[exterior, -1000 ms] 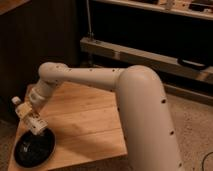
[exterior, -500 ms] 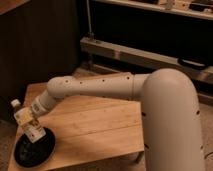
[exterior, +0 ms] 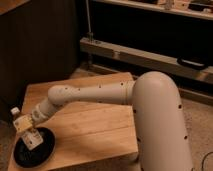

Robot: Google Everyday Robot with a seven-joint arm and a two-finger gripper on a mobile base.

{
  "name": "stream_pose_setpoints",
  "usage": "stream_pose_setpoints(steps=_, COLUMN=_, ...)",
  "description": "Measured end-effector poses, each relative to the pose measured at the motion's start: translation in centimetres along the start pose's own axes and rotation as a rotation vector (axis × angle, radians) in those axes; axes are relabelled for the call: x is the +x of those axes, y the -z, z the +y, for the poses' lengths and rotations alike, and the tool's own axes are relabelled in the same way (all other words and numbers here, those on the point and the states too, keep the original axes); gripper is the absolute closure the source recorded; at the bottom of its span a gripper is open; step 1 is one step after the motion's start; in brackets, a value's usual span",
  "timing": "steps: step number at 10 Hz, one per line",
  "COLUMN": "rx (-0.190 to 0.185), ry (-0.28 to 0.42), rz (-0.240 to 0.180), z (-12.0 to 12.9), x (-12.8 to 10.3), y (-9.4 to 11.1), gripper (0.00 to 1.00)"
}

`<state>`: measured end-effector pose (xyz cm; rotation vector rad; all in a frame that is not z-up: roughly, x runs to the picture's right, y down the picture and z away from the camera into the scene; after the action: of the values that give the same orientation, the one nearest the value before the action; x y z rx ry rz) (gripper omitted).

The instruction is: Place the bottle in the ceramic bowl

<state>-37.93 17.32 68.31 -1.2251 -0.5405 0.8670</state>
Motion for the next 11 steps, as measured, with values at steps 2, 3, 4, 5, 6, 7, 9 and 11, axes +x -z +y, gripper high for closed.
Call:
stream_pose_setpoints(steps=2, rx=-0.019, ry=0.027, rz=0.013, z=0.4, x=0.2, y=-0.8, gripper=0.27)
stream_pose_setpoints(steps=3, rx=-0.031, ry=0.049, rz=0.017, z=0.5, x=0.4, y=-0.9, gripper=0.21)
stream_pose_setpoints(steps=4, rx=-0.046, ry=0.077, rz=0.019, z=0.8, x=0.6, y=-0.8, gripper=0.2)
stream_pose_setpoints(steps=5, rx=-0.074, ry=0.111, rz=0.022, z=1.0, x=0.9, y=-0.6, gripper=0.2)
stream_pose_setpoints(steps=6, rx=-0.094, ry=0.123, rz=0.022, z=0.9, x=1.0, y=-0.4, gripper=0.2)
stream_pose_setpoints(steps=7, rx=-0.113, ry=0.132, rz=0.026, z=1.0, x=1.1, y=-0.4, gripper=0.2)
stream_pose_setpoints(steps=9, rx=-0.116, ry=0.133, rz=0.026, z=1.0, x=1.1, y=-0.4, gripper=0.2)
stream_pose_setpoints(steps=11, rx=-0.117, ry=0.133, rz=0.027, z=1.1, x=1.1, y=-0.5, gripper=0.2)
